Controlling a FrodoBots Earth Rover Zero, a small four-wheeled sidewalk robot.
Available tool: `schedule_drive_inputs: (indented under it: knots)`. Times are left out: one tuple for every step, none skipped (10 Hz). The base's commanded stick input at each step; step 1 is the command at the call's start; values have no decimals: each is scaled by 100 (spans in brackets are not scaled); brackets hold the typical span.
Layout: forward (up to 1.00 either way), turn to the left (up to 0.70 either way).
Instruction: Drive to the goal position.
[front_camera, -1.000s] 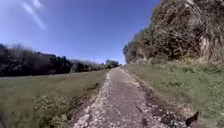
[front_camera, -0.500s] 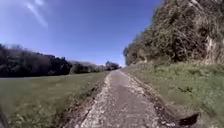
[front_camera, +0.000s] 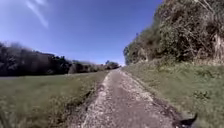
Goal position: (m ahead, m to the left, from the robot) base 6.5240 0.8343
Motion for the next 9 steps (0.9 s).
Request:
schedule_drive_inputs:
  knots:
    - [85,0]
    - [85,0]
    - [85,0]
    - [85,0]
    - [85,0]
    - [85,0]
    - [85,0]
    - [85,0]
    - [85,0]
